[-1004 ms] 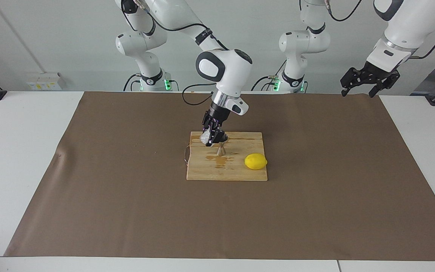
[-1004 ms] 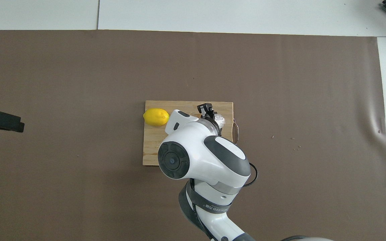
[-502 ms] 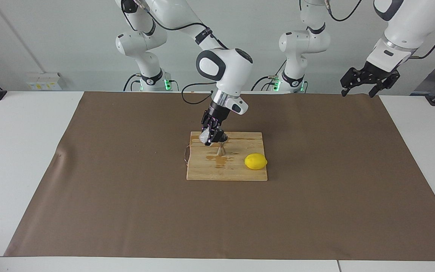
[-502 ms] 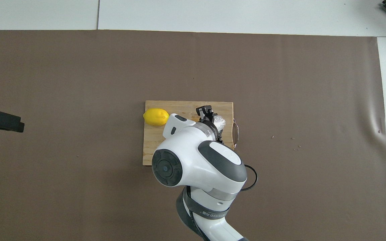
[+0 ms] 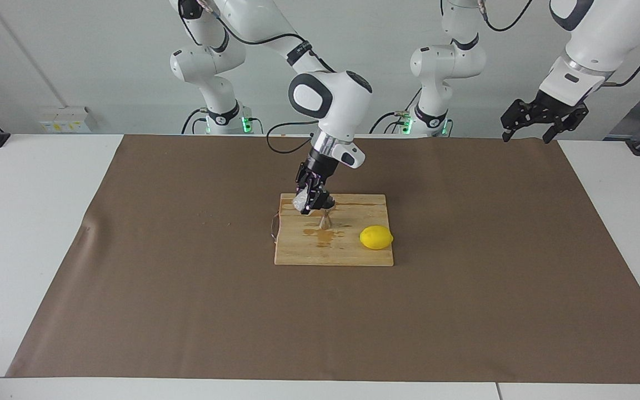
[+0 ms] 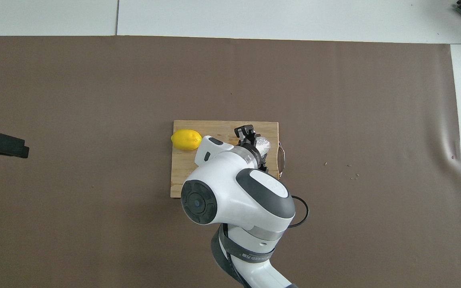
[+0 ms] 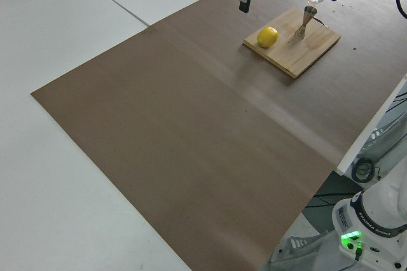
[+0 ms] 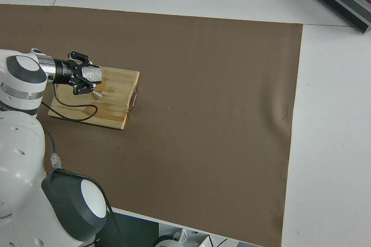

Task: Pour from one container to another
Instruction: 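Tilt the white cup with the right gripper to pour into the metal cup, then carry the white cup with the right gripper back to its spot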

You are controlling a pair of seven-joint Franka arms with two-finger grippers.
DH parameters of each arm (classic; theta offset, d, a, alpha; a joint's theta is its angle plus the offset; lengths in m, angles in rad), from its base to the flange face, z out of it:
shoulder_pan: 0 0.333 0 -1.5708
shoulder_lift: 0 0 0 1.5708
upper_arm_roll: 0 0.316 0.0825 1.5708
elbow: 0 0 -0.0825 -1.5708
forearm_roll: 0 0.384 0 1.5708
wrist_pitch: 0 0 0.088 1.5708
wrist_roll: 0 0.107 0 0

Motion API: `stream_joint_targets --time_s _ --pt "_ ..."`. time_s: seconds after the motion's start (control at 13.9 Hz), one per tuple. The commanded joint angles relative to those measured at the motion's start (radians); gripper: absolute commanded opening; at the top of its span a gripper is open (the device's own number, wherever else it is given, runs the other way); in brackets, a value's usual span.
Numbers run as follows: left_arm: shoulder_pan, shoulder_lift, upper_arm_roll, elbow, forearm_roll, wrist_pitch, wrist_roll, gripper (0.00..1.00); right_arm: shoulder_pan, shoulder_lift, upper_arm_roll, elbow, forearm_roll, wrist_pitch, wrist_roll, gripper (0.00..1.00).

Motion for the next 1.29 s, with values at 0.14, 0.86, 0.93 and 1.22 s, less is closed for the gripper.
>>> stream_joint_targets --time_s 0.14,0.86,0.93,1.22 --pt "0.008 -0.004 -0.003 -0.004 -0.009 -0.011 0.001 1.0 0.003 -0.022 0.004 -0.021 -0.037 0.004 0.032 0.04" --pt "0.008 -0.004 -0.003 -0.004 -0.009 -0.011 0.0 1.0 0.012 -0.015 0.004 -0.016 -0.037 0.015 0.032 0.04" --pt "0.008 -0.004 -0.003 -0.004 -0.009 -0.011 0.0 1.0 0.012 -0.015 0.004 -0.016 -0.037 0.008 0.031 0.04" --pt "0.008 -0.004 -0.003 -0.004 -0.009 -0.011 0.0 1.0 0.012 -0.015 0.004 -0.013 -0.044 0.004 0.029 0.04"
